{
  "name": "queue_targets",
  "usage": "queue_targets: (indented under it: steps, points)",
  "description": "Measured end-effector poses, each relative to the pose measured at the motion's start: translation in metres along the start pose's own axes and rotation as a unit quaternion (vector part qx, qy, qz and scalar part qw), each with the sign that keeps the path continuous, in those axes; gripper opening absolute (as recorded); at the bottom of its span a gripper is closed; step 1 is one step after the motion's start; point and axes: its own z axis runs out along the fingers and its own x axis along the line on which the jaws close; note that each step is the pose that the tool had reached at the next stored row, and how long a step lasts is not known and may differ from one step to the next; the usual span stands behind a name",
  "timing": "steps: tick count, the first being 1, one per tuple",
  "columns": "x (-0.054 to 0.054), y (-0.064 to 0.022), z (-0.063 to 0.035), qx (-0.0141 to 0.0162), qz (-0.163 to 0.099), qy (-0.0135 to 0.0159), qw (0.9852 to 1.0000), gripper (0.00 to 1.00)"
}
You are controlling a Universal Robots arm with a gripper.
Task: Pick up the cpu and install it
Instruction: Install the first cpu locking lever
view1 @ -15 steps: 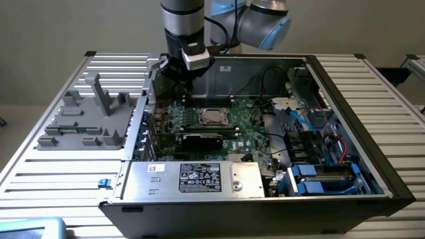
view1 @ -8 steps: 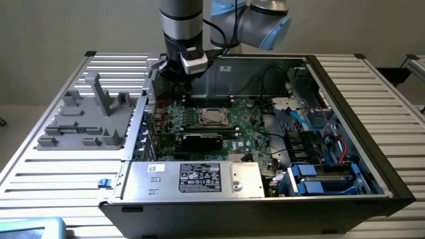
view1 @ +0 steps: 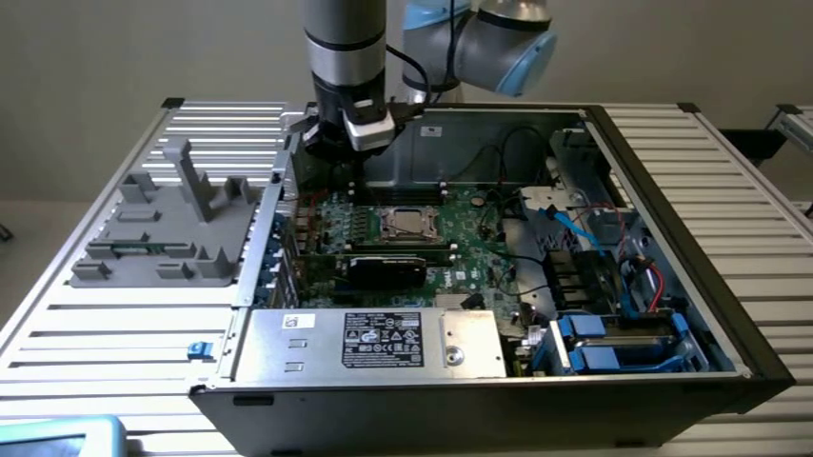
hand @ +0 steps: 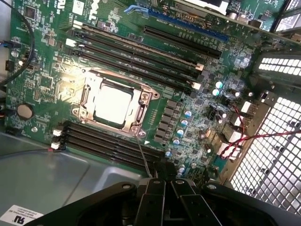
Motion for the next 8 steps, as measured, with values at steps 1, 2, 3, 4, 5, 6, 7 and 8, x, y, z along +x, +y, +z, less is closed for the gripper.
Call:
queue_targets:
  steps: [1, 2, 3, 4, 5, 6, 7, 8]
  points:
    - [0.000, 0.0003, 0.0016, 0.0003, 0.000, -0.0001, 1.0000, 0.11]
    - [0.000, 0.0007, 0.0033, 0.0004, 0.000, 0.0000, 1.0000, 0.11]
    - [-0.001, 0.0011, 0.0051, 0.0005, 0.000, 0.0000, 1.0000, 0.11]
    - [-0.001, 0.0014, 0.0070, 0.0005, 0.000, 0.0000, 1.0000, 0.11]
    - [-0.001, 0.0018, 0.0088, 0.0006, 0.000, 0.0001, 1.0000, 0.11]
    - [-0.002, 0.0022, 0.0104, 0.0009, 0.000, 0.0001, 1.0000, 0.11]
    - [-0.002, 0.0025, 0.0119, 0.0013, 0.000, 0.0002, 1.0000, 0.11]
    - [-0.002, 0.0028, 0.0134, 0.0019, 0.000, 0.0004, 1.0000, 0.11]
